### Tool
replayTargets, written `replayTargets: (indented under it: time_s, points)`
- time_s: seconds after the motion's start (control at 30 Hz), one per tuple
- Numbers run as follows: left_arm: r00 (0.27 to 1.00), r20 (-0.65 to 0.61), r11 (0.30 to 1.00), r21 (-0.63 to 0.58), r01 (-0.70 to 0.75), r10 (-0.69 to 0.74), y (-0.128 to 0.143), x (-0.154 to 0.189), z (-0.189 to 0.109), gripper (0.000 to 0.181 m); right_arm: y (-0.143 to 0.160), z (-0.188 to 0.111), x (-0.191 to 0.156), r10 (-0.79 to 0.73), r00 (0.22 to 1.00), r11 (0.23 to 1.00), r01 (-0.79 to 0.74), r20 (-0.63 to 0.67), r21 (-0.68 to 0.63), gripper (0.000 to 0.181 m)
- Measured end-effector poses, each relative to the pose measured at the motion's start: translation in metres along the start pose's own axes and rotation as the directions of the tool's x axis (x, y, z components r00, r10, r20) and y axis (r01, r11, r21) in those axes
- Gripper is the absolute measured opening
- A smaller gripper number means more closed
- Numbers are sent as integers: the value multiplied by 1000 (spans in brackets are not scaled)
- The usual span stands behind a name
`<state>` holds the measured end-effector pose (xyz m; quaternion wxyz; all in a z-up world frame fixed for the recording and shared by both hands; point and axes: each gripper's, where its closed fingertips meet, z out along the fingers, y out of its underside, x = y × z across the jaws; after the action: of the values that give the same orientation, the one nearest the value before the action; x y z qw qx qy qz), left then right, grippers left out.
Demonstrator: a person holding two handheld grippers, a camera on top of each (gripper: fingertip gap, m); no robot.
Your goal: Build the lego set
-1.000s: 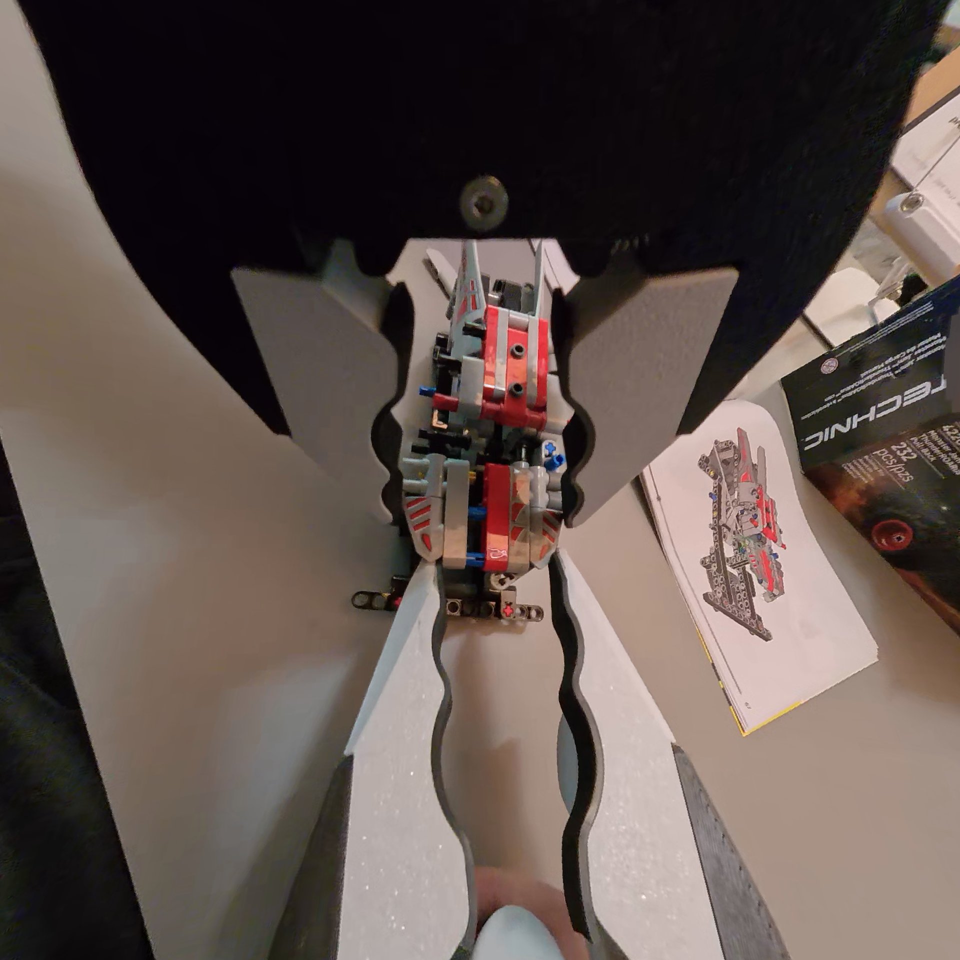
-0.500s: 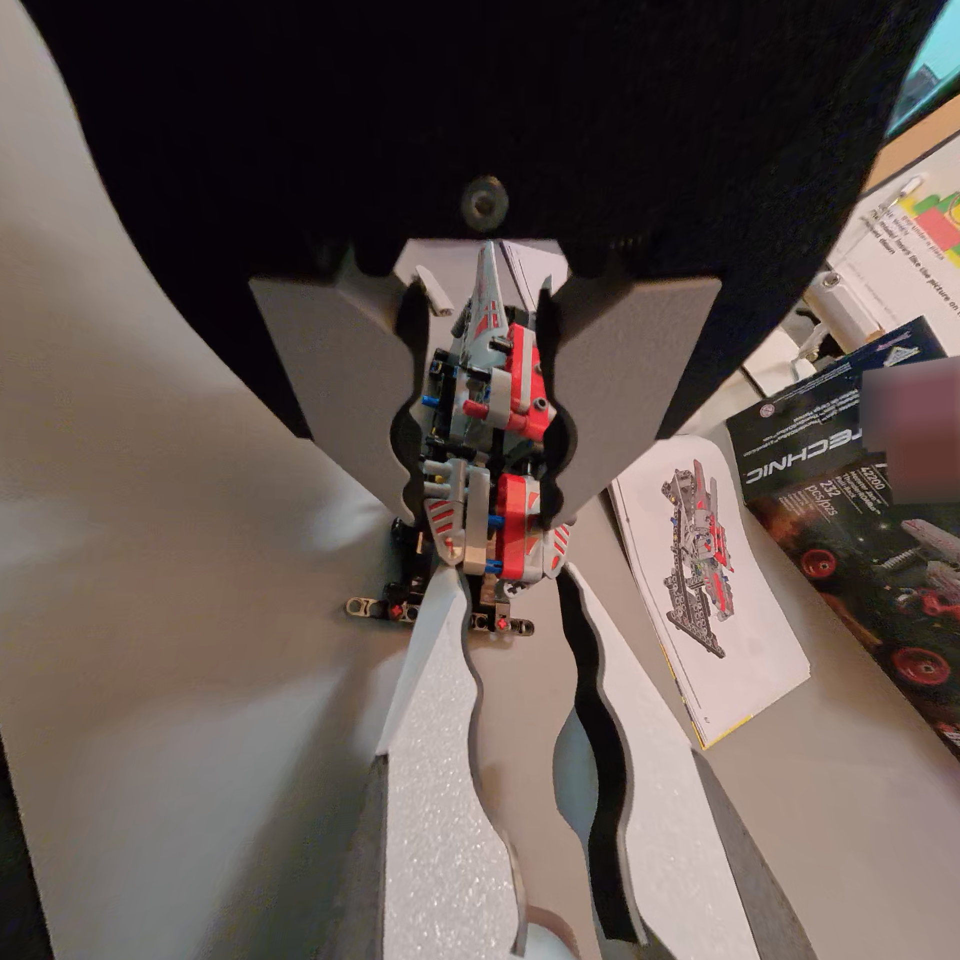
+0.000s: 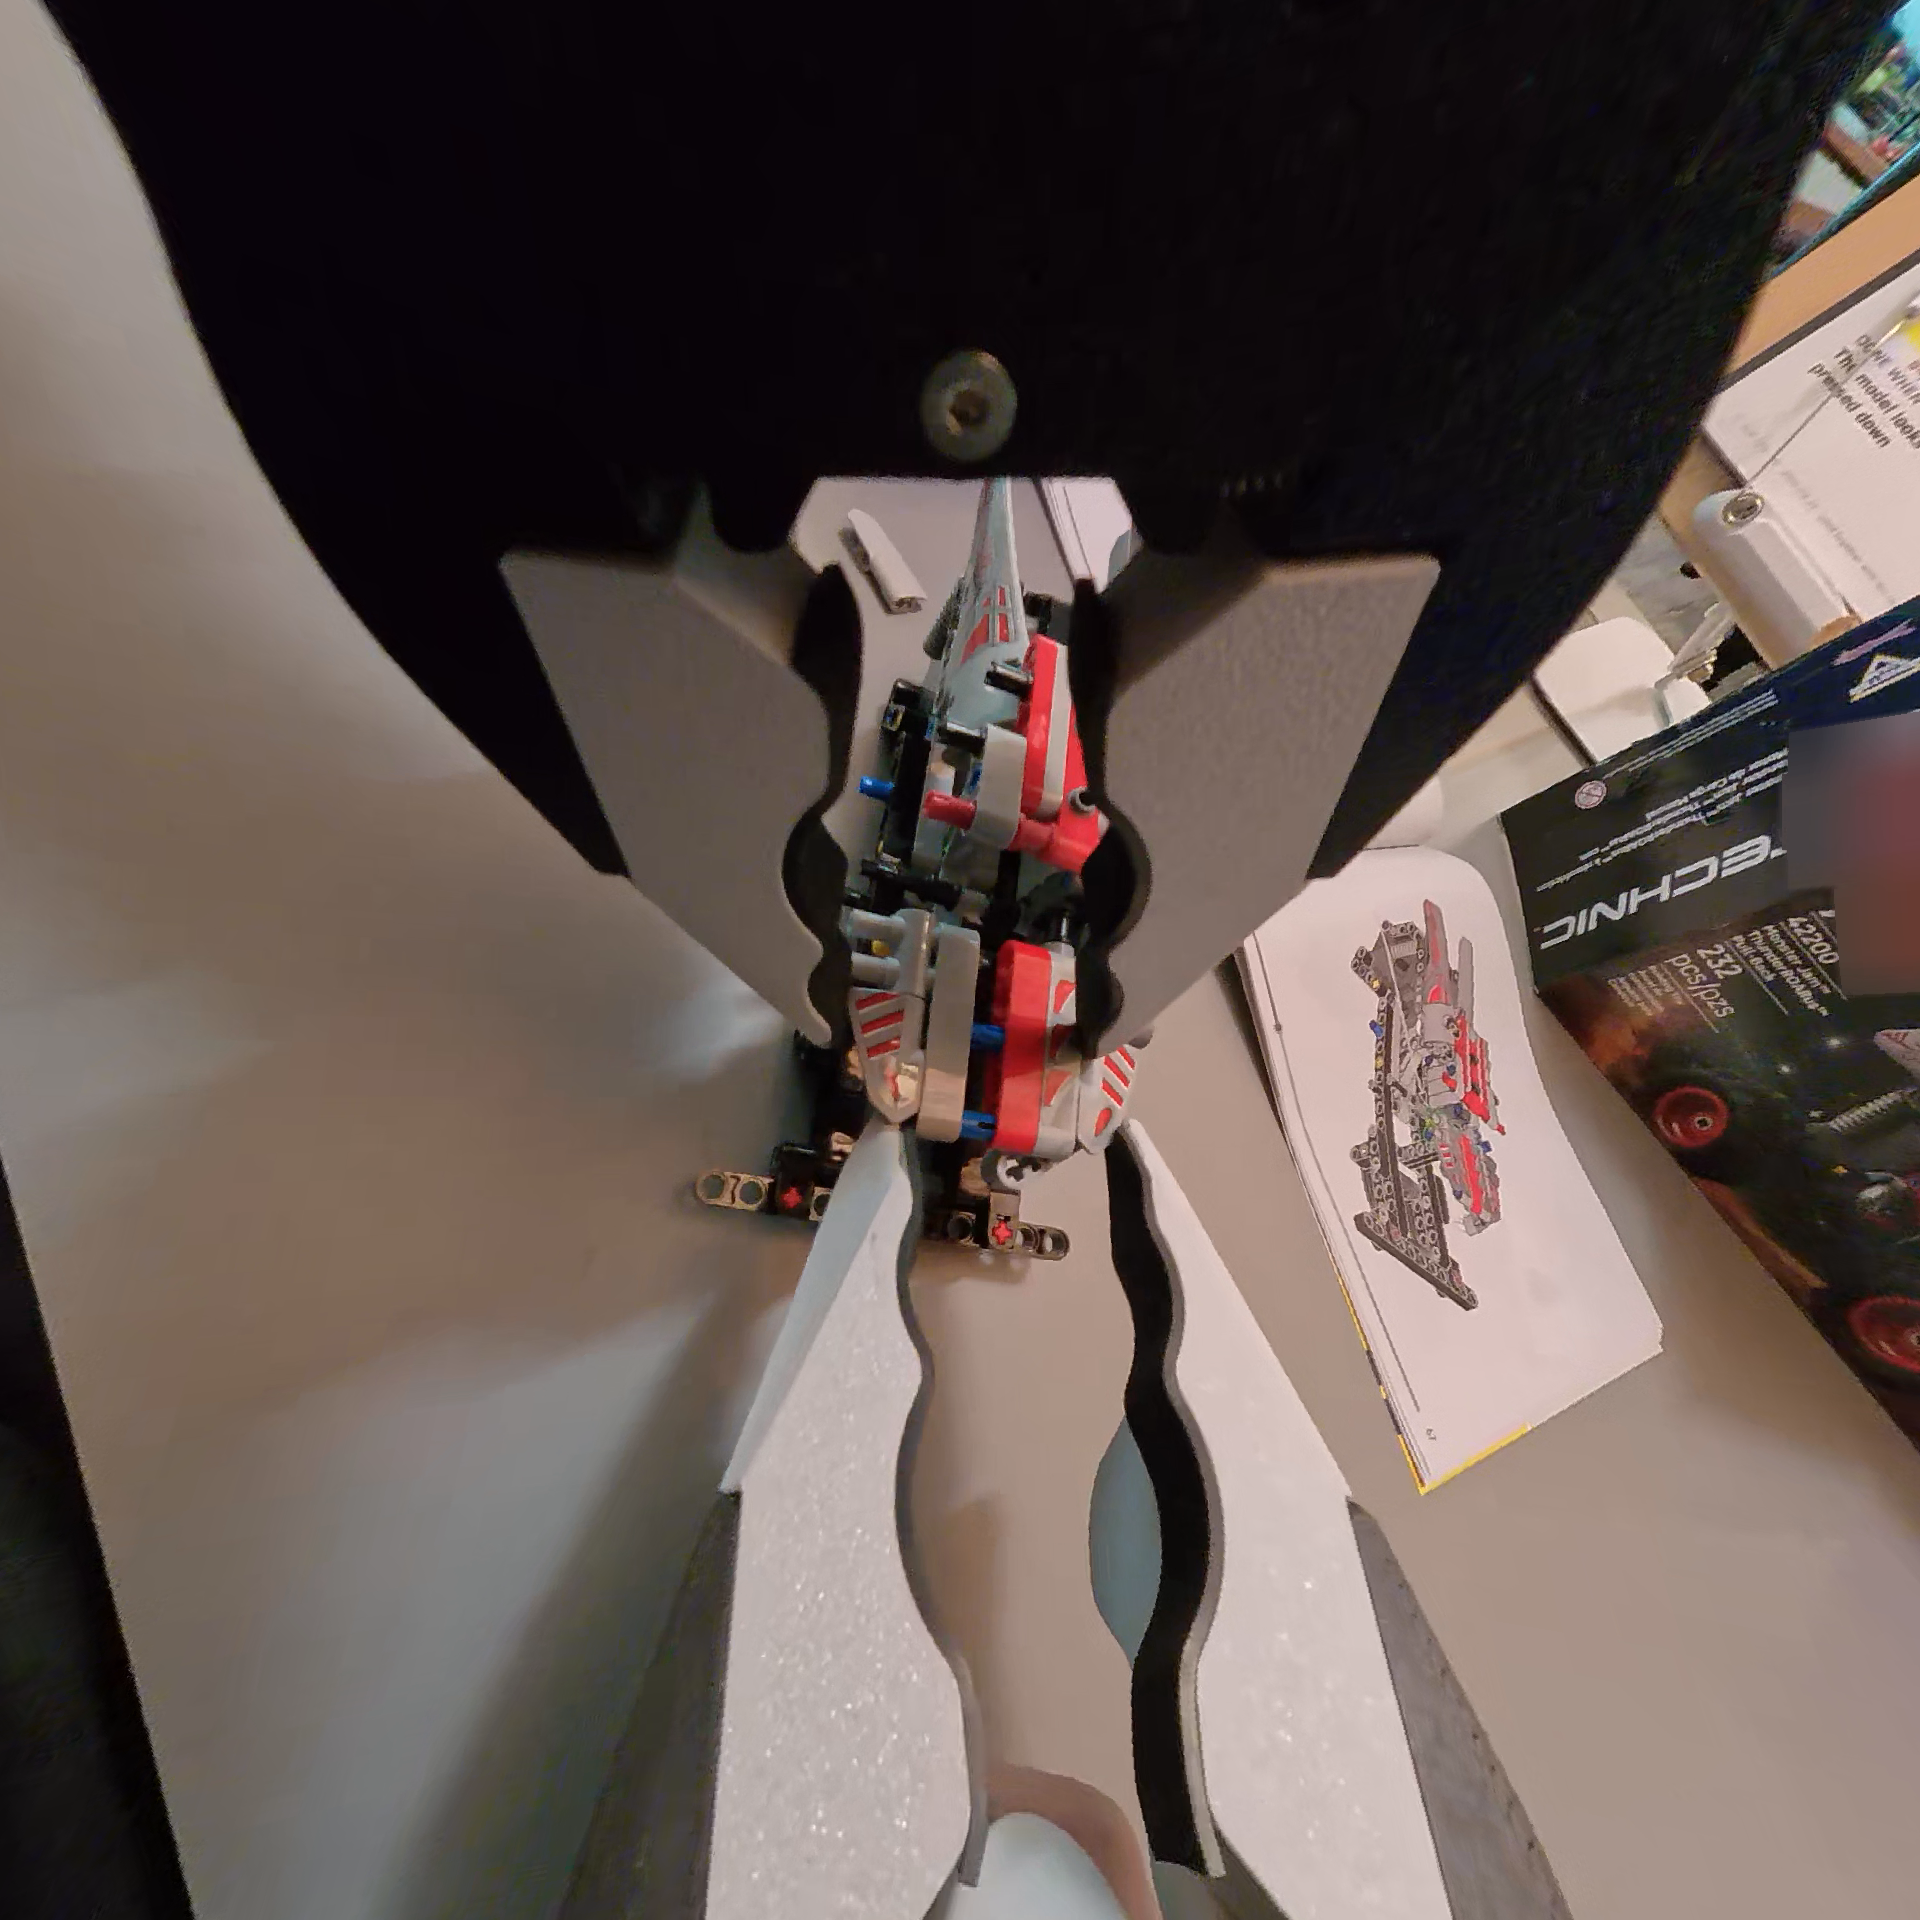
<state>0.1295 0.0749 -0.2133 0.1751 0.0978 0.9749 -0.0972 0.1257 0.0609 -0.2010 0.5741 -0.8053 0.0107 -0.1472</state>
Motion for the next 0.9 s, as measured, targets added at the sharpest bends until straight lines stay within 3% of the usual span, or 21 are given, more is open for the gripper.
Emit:
replayTargets:
  time_s: [0.43,0.67,0.77,0.9]
  points:
    - [999,37,999,34,24,-26,1,-3,0,41,1,5,5,32,999,999,-32,0,-2,38]
    - [960,178,968,170,186,-216,-11,3,-10,56,-1,2,15,49,999,998,-48,-23,34,40]
    - [878,201,874,331,356,-434,-13,5,-28,55,1,3,14,60,998,998,-60,3,21,45]
    - [673,223,668,528,525,-705,13,5,-51,51,8,5,8,24,999,999,-23,24,-27,55]
